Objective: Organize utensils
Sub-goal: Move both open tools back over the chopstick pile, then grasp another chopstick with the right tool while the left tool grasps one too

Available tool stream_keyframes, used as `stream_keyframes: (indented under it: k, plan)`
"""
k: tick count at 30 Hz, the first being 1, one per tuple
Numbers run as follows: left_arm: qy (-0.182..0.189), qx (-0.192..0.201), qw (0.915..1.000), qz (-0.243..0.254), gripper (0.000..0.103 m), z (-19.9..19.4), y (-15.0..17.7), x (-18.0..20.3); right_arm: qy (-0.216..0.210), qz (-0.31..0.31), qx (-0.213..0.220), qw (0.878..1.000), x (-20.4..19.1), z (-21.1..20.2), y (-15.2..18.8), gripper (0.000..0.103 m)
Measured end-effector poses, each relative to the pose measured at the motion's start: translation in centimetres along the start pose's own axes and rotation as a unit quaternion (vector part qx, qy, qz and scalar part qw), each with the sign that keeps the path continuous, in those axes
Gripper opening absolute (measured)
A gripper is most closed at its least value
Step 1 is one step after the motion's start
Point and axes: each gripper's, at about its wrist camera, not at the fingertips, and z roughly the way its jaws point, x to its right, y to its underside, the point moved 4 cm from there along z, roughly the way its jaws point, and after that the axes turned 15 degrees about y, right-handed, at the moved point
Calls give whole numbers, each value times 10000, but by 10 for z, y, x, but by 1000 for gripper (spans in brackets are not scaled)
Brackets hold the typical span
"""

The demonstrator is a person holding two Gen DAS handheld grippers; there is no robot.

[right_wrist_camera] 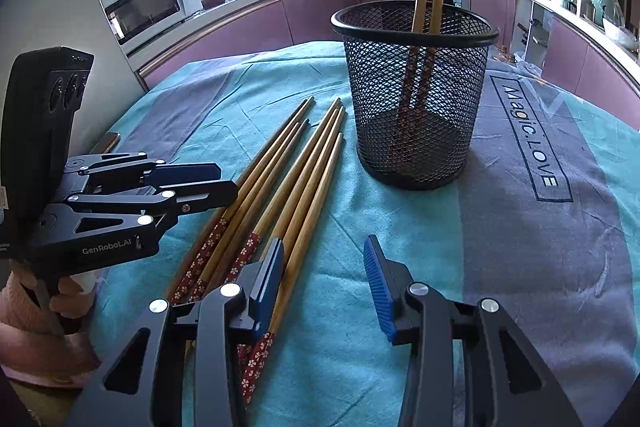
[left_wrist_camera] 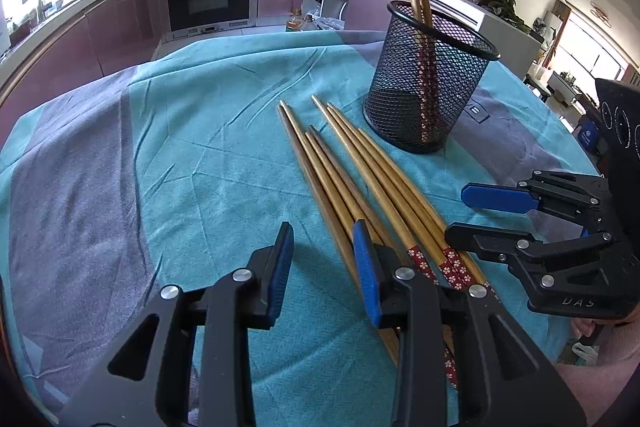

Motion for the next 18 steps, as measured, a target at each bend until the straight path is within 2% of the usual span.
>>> stream_keyframes:
  k: [14, 18]
  plan:
    - [-3, -36, 10000, -4, 29, 1, 2, -3, 169, -120, -38, 9998, -3, 3, -3, 38]
    - [-45, -90, 9999, 35, 29, 4, -1, -3, 292, -244, -52, 9993, -9, 6, -4, 32]
